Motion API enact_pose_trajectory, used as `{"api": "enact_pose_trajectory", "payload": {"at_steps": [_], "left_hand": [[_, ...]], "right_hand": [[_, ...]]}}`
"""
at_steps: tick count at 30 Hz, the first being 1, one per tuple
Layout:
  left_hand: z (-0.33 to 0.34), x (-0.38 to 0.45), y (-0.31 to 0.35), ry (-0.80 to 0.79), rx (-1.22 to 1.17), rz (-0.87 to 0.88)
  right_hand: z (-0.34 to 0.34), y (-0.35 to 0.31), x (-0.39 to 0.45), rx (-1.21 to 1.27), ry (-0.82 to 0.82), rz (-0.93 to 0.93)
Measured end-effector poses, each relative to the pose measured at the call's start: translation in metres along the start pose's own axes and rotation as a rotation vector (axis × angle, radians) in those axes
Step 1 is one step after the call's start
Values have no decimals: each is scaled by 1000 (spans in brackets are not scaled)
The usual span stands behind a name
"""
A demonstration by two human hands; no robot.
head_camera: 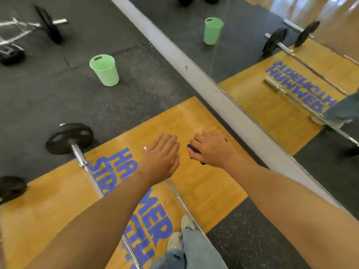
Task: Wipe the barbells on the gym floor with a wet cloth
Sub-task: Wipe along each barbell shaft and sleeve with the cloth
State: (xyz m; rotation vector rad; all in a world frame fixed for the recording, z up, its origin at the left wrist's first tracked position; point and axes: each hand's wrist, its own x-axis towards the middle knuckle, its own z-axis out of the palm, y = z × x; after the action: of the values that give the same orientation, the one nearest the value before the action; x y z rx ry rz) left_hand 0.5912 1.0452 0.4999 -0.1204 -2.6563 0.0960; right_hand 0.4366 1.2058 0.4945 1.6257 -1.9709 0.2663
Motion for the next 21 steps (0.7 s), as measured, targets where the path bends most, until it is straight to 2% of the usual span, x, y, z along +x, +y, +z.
{"api": "enact_pose_trajectory", "payload": {"at_steps": [4, 8, 14, 21], "left_hand": [[2, -5, -33, -4, 88, -98], [11, -8, -72, -74, 140, -234], [23, -16, -126, -182, 175, -424], [43, -33, -212, -254, 197, -489]], "right_hand": [[39, -8, 52, 109, 30, -82], [82, -8, 98, 219, 82, -160], [134, 0, 154, 241, 96, -280], [203, -8, 226, 295, 54, -364]]}}
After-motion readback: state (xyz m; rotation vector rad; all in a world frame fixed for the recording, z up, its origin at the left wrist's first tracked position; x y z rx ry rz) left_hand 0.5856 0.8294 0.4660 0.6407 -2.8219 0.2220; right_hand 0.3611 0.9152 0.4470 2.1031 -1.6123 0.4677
